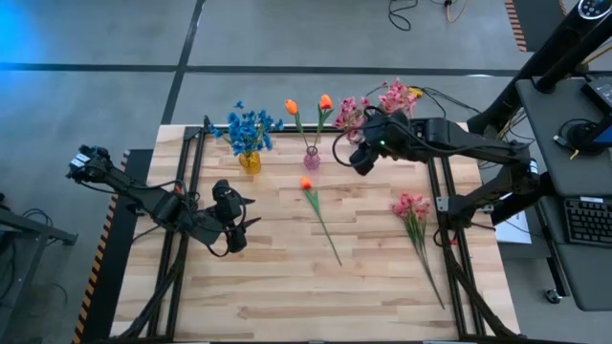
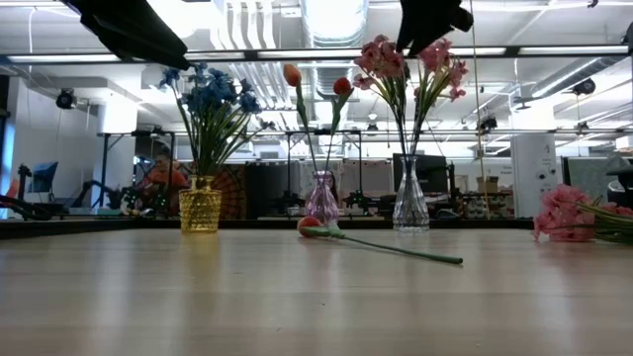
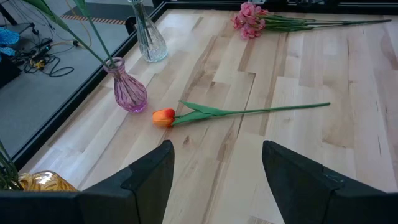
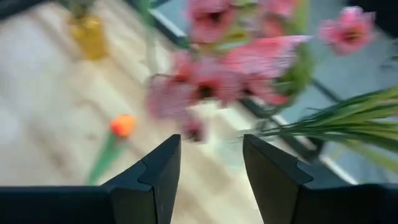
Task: Sort flowers into vase by color
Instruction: Put the orange flower into the violet vase
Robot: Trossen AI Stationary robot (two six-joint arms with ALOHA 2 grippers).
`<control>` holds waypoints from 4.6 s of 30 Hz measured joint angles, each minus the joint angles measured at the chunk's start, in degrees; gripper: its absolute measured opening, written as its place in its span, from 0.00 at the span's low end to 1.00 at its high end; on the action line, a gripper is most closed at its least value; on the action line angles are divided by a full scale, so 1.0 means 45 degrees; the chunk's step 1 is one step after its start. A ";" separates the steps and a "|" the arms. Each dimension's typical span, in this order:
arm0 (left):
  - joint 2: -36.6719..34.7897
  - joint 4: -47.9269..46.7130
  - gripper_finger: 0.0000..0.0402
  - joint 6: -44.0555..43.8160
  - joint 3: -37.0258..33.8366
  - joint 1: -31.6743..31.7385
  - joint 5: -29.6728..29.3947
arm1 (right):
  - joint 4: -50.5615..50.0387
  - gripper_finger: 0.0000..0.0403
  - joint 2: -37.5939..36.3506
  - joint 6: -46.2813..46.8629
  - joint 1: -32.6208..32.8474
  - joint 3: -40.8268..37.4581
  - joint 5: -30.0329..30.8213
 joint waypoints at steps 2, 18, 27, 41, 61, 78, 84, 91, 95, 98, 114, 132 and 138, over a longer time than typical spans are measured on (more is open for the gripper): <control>0.0000 -0.0002 0.56 0.0000 0.0000 0.0000 0.0000 | -0.0020 0.41 0.0000 0.0315 0.0256 0.0152 -0.0613; 0.0000 0.0013 0.56 -0.0044 0.0000 0.0000 0.0000 | 0.0198 0.41 0.1431 0.2177 0.3491 -0.0553 -0.2789; 0.0000 0.0118 0.56 -0.0049 0.0000 0.0000 0.0000 | 0.2200 0.40 0.4092 0.2029 0.4078 -0.1585 -0.2783; 0.0000 0.0209 0.56 -0.0146 0.0000 0.0000 0.0233 | 1.0832 0.38 0.5164 0.0415 0.4113 -0.6030 -0.1715; 0.0000 0.0244 0.56 -0.0146 0.0000 0.0000 0.0018 | 1.6511 0.37 0.6496 0.1149 0.3302 -0.8710 -0.0422; 0.0000 0.0244 0.56 -0.0092 0.0000 0.0000 -0.0034 | 1.6615 0.07 0.7028 0.2110 0.3302 -0.8610 -0.0073; 0.0000 0.0244 0.56 -0.0087 0.0000 0.0000 -0.0039 | 1.6598 0.04 0.6999 0.2234 0.3307 -0.8610 -0.0073; 0.0000 0.0244 0.56 -0.0029 0.0000 0.0000 -0.0039 | 1.6902 0.03 0.5816 0.1567 0.3336 -0.8629 -0.0194; 0.0000 0.0254 0.56 -0.0029 0.0000 0.0000 -0.0039 | 1.8315 0.03 0.4946 0.0201 0.3289 -0.8656 -0.0150; 0.0000 0.0249 0.56 -0.0029 0.0000 0.0000 -0.0039 | 1.9907 0.03 0.4364 -0.0860 0.3166 -0.8834 -0.0151; 0.0000 0.0271 0.56 0.0010 0.0000 0.0000 -0.0034 | 3.2985 0.03 0.4894 -0.4136 0.1585 -1.1097 -0.1952; 0.1537 1.0617 0.56 0.6529 -0.1566 0.0024 0.2835 | 3.3796 0.03 0.5081 -0.4273 0.2253 -0.9542 -0.7799; 0.3298 1.4474 0.56 0.8171 -0.1923 0.0233 0.2133 | 3.3770 0.03 0.5081 -0.5040 0.3478 -0.9532 -0.7920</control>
